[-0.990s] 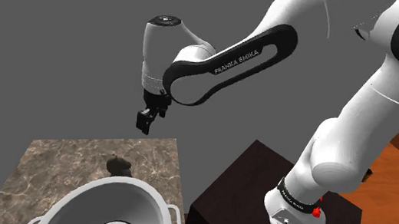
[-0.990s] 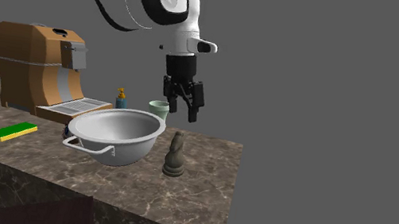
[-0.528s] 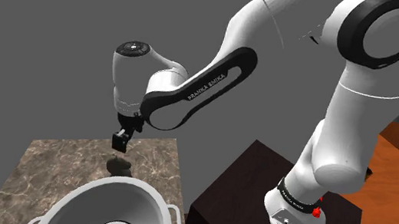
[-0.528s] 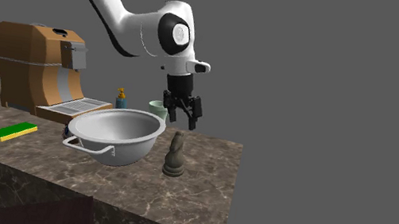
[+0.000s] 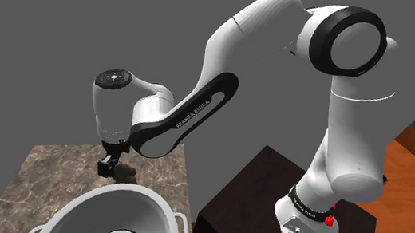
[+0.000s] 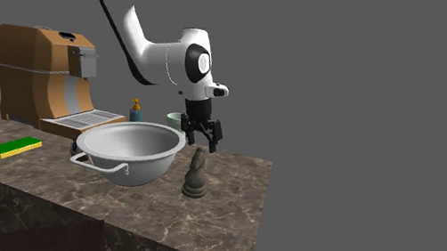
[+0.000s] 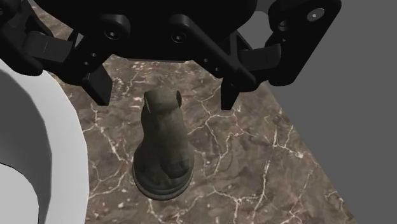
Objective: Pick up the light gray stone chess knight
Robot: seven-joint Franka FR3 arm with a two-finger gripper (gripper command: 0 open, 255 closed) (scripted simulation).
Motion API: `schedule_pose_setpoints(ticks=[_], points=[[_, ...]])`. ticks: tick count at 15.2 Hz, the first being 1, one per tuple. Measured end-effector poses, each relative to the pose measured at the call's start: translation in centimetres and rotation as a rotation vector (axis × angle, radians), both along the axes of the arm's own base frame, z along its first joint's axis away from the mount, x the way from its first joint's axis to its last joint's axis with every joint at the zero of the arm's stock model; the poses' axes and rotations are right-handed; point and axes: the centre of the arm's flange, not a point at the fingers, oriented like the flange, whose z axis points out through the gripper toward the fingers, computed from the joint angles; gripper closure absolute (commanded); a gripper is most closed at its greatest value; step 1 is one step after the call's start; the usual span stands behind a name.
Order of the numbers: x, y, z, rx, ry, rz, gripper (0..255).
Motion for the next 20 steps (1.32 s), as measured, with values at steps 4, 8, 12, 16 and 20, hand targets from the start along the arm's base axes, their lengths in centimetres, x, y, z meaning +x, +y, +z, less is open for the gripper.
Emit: schedule_pose_setpoints(ticks=[4,8,12,16,20], points=[[-0.2,0.2,-2.2,0.0,0.0,0.002,0],[0.0,0.2,-2.9,0.001,-0.001,0.002,255],[0.0,0.2,-2.9,0.001,-0.002,0.003,255],[0.0,0.2,-2.9,0.001,-0.003,0.002,255],[-0.1,0.2,-1.3,0.0,-0.001,0.002,255]])
